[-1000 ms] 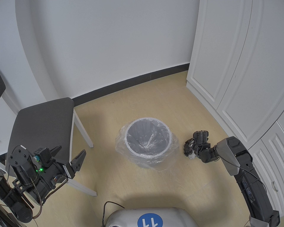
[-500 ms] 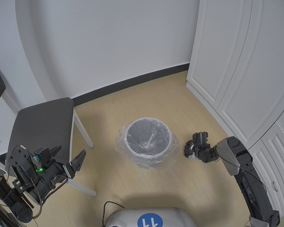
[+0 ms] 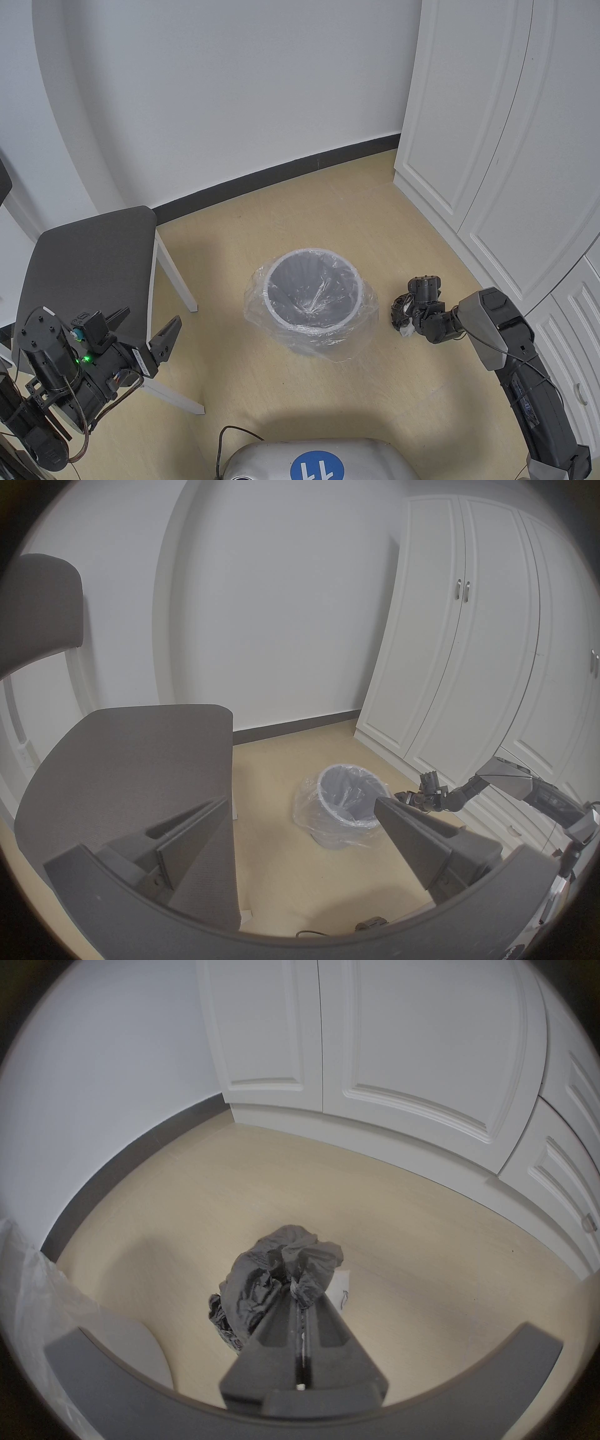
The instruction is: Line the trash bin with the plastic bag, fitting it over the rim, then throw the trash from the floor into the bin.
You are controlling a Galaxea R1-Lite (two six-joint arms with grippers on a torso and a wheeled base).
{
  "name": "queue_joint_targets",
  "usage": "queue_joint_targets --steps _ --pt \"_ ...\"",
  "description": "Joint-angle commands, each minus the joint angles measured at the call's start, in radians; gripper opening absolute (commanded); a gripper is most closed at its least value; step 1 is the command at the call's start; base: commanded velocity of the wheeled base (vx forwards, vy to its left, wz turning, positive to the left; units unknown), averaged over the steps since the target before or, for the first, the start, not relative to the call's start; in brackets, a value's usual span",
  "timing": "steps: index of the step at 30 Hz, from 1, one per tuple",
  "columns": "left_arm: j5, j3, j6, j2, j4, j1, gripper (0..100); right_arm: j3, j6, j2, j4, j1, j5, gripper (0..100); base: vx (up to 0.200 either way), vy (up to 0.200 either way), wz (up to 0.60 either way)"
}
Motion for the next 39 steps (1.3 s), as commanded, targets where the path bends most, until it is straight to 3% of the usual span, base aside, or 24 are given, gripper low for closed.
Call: queue_joint_targets --steps 1,5,21,29,39 --pt "0.000 0.018 0.000 -0.001 -0.001 0.000 100 0.000 0.000 -0.026 -0.003 0.000 -0.001 0 0.000 0.000 0.00" --pt "0.000 0.018 0.001 -0.010 0.001 0.000 100 0.016 0.006 -0.080 0.007 -0.009 0.001 0 0.000 0.000 0.00" --pt "-0.001 0.018 0.009 -0.030 0.001 0.000 100 0.374 0.009 -0.471 0.007 0.000 0.051 0 0.000 0.000 0.00" --pt "0.000 0.018 0.033 -0.030 0.001 -0.003 100 0.527 0.009 -0.720 0.005 0.049 0.054 0 0.000 0.000 0.00" --pt "0.003 0.018 0.083 -0.038 0.001 -0.005 100 0.688 0.016 -0.951 -0.007 0.175 0.054 0 0.000 0.000 0.00"
